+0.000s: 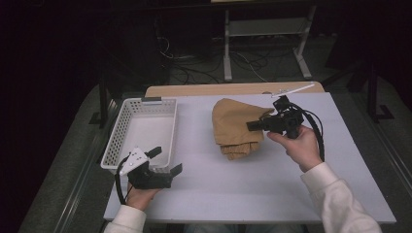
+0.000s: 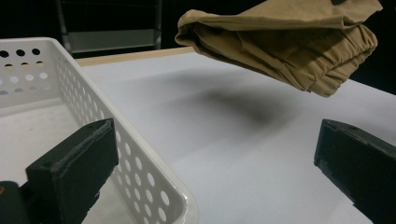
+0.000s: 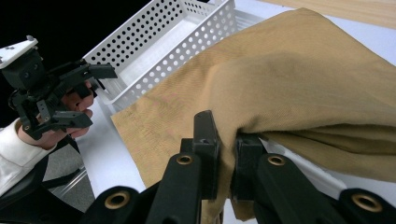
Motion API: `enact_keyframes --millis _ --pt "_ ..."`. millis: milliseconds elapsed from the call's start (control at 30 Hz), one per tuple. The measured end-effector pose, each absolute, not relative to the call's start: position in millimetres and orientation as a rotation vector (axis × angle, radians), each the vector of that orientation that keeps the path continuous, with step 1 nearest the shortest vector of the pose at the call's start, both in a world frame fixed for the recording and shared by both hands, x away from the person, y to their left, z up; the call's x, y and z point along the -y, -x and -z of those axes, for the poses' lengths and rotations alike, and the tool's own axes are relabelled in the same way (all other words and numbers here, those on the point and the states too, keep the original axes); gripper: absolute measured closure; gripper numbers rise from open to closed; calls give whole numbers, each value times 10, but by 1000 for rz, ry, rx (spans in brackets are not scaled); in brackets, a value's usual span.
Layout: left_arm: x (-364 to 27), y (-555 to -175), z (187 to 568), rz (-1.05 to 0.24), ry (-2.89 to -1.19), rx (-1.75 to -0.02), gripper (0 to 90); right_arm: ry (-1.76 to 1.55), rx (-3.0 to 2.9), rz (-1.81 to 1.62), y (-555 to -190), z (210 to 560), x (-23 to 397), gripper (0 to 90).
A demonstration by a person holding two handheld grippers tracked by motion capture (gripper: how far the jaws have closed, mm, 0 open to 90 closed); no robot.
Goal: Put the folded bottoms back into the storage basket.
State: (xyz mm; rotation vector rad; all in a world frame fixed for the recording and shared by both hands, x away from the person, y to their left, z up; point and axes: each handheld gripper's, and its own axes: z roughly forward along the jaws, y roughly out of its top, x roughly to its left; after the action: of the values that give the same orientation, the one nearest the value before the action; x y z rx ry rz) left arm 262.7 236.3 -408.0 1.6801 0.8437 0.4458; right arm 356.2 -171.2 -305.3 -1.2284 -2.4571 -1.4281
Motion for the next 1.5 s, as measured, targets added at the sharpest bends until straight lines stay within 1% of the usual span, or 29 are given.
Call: enact_keyframes --millis 333,667,1500 --pt "-2368 -2626 4079 -446 -1679 -842 2 1221 2466 1442 -3583 2937 1669 820" --pt "-2372 -2622 4077 -447 -1675 -842 2 1181 2487 1456 -3629 2823 1520 820" --pt "-2384 -2617 4076 -445 -1665 -843 2 1114 2502 1461 -3693 2771 1180 820"
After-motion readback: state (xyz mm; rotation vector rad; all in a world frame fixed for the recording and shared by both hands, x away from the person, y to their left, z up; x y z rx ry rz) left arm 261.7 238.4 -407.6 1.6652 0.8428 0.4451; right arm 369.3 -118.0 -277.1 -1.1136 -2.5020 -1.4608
